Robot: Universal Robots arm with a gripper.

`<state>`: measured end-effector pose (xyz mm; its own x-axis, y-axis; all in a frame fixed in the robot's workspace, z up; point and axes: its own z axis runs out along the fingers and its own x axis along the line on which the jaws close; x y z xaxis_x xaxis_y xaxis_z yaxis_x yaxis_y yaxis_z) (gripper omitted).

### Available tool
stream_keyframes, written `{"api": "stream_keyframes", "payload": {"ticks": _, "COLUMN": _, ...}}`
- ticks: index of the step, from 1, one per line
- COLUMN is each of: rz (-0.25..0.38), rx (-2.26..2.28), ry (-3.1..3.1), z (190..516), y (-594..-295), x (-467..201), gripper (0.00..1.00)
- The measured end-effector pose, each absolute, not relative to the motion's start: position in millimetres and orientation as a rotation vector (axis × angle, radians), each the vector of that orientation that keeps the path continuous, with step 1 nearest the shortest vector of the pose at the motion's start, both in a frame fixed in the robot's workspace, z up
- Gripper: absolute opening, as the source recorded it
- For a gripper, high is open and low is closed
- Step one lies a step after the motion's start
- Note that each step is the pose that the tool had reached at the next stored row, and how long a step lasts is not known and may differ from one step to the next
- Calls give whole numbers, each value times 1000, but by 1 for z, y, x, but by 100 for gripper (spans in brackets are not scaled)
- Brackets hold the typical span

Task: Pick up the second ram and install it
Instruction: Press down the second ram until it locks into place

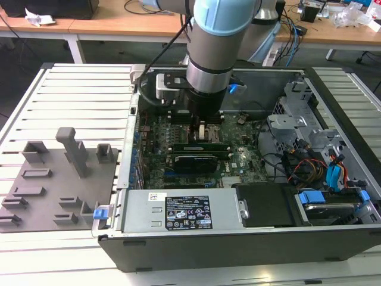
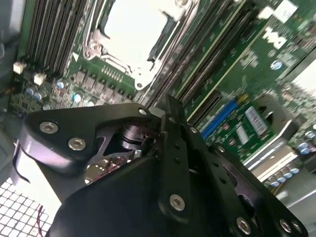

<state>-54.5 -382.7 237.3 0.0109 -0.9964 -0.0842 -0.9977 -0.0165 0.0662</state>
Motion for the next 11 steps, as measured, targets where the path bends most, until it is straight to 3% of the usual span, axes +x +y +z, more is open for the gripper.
{"api": "stream_keyframes", "payload": {"ticks": 11, "rz": 167, "rx": -2225, "ry": 2194, "z": 236, "y": -382, "x": -71, "gripper": 11}}
